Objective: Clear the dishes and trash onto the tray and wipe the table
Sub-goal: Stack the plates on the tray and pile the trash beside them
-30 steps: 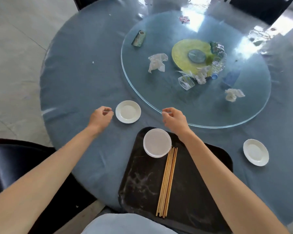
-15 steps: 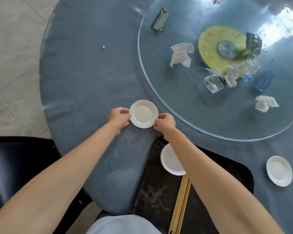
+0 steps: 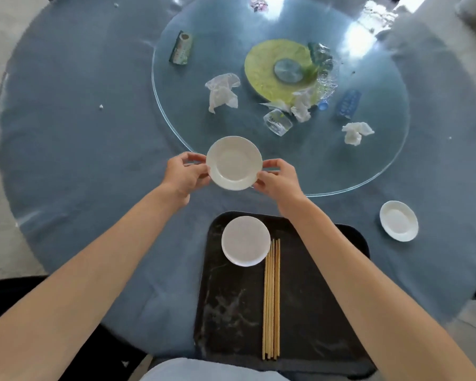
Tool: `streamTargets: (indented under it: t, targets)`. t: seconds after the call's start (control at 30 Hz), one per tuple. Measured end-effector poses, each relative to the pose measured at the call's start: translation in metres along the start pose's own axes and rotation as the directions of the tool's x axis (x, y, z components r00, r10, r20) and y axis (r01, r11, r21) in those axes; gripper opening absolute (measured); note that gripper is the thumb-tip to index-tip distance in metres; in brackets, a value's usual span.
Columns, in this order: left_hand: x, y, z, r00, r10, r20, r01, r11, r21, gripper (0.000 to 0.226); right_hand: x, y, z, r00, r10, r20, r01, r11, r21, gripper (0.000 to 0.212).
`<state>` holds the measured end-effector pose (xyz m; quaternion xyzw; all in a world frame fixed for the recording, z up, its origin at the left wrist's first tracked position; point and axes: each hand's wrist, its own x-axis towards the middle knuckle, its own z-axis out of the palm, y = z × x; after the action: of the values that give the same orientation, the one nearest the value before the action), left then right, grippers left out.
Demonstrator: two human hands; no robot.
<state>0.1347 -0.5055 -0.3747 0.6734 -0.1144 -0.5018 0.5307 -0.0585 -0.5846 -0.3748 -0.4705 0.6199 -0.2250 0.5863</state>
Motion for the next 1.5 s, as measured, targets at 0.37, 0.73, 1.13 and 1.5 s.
streamTargets:
  t: [0.37,0.73,1.13,1.5]
  targets:
    - [-0.059,-0.037,0.251,0.921,0.014,0.389,-0.094,0.978,0.187,0.026,-0.020,0.051,-0.259,0.935,0.042,-0.351,0.029,0.980,0.195,0.020]
    - [-0.057,-0.157,0.438,0.947,-0.122,0.296,-0.030,0.886,0.462,0.030,0.038,0.165,-0.407,0.828,0.281,-0.485,-0.211,0.958,0.195,0.031]
    - [-0.045,-0.202,0.474,0.973,-0.096,0.209,-0.047,0.808,0.588,0.027,0.063,0.202,-0.434,0.851,0.219,-0.477,-0.158,0.973,0.166,0.047]
    - [-0.033,-0.200,0.477,0.960,-0.144,0.238,-0.009,0.840,0.543,0.037,0.071,0.210,-0.439,0.834,0.303,-0.461,-0.173,0.937,0.302,0.037]
